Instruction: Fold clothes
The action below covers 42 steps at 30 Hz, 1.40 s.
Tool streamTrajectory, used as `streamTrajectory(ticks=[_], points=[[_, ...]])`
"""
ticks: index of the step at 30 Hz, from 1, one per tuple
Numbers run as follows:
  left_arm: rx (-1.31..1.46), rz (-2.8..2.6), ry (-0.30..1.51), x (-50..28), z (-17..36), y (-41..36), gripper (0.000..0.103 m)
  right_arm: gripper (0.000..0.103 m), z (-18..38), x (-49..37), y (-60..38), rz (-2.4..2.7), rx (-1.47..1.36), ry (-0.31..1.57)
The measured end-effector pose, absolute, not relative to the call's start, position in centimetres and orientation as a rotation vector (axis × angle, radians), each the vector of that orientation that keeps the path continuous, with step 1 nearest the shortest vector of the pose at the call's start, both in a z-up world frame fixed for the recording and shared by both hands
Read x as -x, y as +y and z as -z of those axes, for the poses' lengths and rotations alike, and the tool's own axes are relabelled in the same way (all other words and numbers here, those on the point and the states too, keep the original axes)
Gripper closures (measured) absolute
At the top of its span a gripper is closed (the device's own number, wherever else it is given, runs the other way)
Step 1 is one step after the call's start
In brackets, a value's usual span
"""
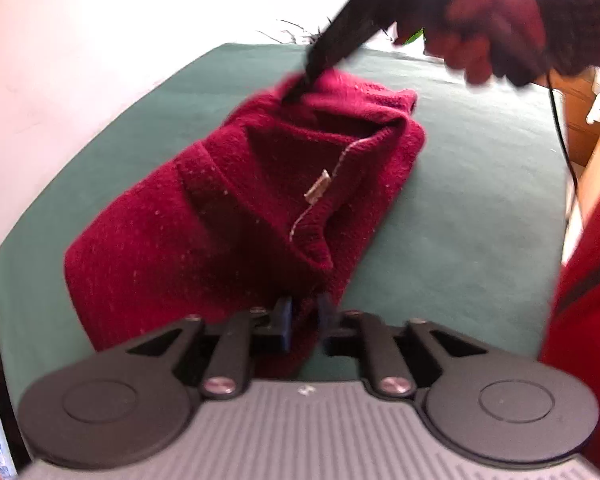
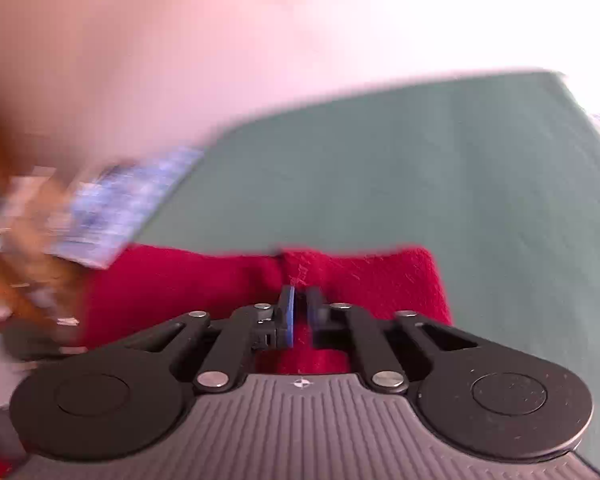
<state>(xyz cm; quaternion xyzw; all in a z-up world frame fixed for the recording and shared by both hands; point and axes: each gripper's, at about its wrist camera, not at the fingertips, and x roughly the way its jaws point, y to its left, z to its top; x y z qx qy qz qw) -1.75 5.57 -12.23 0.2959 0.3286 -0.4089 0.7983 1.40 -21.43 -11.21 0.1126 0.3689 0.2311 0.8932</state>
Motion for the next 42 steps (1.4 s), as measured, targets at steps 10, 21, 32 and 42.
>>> streamTrajectory(ticks=[10, 21, 32, 42], points=[[-0.489, 0.869, 0.672, 2.8, 7.5, 7.9, 0.082, 0.092, 11.9, 1.4, -22.5, -0.411, -0.219, 0.722], [-0.380, 0.636, 0.607, -2.9, 7.8, 8.2, 0.078, 0.094, 14.0, 2.8, -20.5, -0.393, -0.149, 0.741], [-0.536, 0.540, 0.456, 1.3, 12.6, 7.0, 0.070, 0.092, 14.1, 3.8, -18.4, -0.332, -0.068, 0.657], [-0.346, 0.399, 0.388, 2.4, 7.7, 11.2, 0.034, 0.063, 12.2, 2.9, -26.7, -0.132, -0.373, 0.677]])
